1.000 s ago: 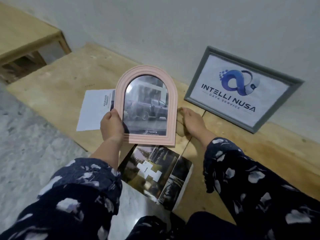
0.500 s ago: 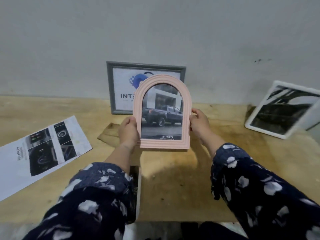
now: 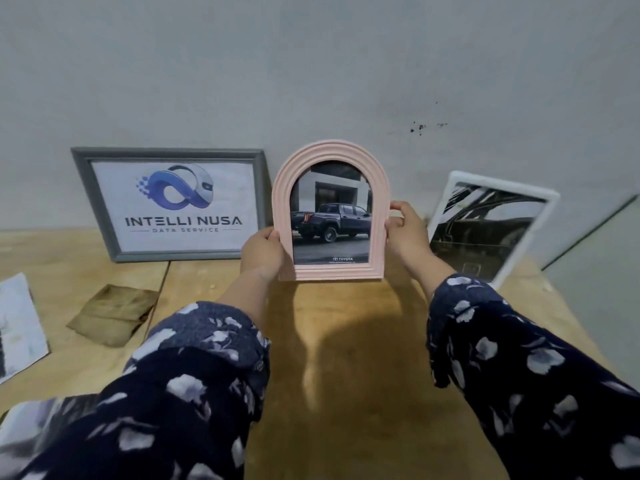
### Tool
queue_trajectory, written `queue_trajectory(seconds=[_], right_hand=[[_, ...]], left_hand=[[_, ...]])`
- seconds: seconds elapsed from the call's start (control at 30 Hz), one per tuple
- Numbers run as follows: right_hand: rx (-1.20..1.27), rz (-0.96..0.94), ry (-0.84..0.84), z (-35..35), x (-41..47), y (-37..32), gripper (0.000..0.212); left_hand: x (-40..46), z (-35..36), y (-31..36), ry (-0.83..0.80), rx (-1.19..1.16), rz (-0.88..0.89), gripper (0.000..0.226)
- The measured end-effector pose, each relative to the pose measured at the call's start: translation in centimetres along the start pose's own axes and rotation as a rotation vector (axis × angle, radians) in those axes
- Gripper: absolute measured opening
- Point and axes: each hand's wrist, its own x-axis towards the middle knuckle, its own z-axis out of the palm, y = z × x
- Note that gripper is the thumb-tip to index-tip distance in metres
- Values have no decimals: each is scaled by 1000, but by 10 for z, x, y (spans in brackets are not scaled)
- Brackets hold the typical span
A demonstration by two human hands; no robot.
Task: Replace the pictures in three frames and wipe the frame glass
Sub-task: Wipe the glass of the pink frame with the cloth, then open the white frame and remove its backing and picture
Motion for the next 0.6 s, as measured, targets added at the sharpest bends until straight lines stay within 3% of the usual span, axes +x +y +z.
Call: queue_trajectory(seconds=[0.17,0.6], right_hand=[[-25,-18,-30,0,33,6,29],[-38,32,-105,5,49,25,39]], left_hand=[[17,31,8,58,-13,-89,37],[23,47,17,105,71,-102,40]])
